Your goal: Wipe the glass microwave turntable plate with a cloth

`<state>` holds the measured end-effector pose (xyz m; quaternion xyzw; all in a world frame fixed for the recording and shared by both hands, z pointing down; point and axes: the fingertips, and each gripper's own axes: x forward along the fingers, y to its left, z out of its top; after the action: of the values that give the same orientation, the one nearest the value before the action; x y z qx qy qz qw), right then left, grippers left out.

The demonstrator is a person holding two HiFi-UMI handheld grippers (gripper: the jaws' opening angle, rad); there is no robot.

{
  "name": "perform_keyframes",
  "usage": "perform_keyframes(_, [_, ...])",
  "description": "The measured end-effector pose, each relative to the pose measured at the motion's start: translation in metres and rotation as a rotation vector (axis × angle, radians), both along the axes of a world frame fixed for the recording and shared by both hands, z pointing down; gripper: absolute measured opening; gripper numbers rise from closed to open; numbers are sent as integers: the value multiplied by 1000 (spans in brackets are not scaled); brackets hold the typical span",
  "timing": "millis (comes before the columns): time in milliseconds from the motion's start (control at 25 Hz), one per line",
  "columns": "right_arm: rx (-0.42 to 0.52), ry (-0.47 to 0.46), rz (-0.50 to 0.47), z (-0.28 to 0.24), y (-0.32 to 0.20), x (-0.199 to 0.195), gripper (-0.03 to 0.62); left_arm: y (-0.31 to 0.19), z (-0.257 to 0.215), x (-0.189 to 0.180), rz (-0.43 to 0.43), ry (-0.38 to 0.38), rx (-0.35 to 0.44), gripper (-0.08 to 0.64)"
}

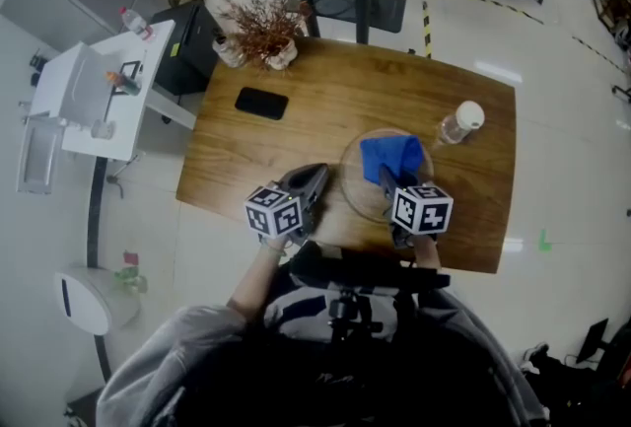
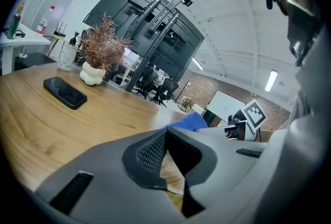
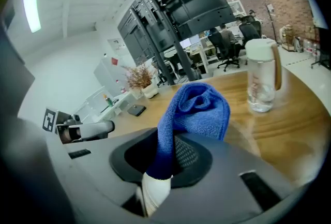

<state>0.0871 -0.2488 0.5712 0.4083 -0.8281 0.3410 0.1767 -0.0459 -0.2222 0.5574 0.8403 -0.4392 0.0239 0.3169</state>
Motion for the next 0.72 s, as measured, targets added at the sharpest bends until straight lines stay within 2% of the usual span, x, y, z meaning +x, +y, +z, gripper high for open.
perform_keyframes(160, [-3, 21, -107, 9, 12, -51, 55, 3, 0, -13, 0, -1, 2, 0])
perform_keyframes(320, [-23, 69, -131, 22, 20, -65, 54, 7, 0, -20, 12, 0, -1, 0])
perform_keyframes(520, [-40, 93, -24, 26, 17, -39, 54, 7, 3, -26, 37, 2, -7, 0])
perform_keyframes(720, [-56, 118, 143, 28, 16, 15, 52, 3, 5, -24, 71, 10, -5, 0])
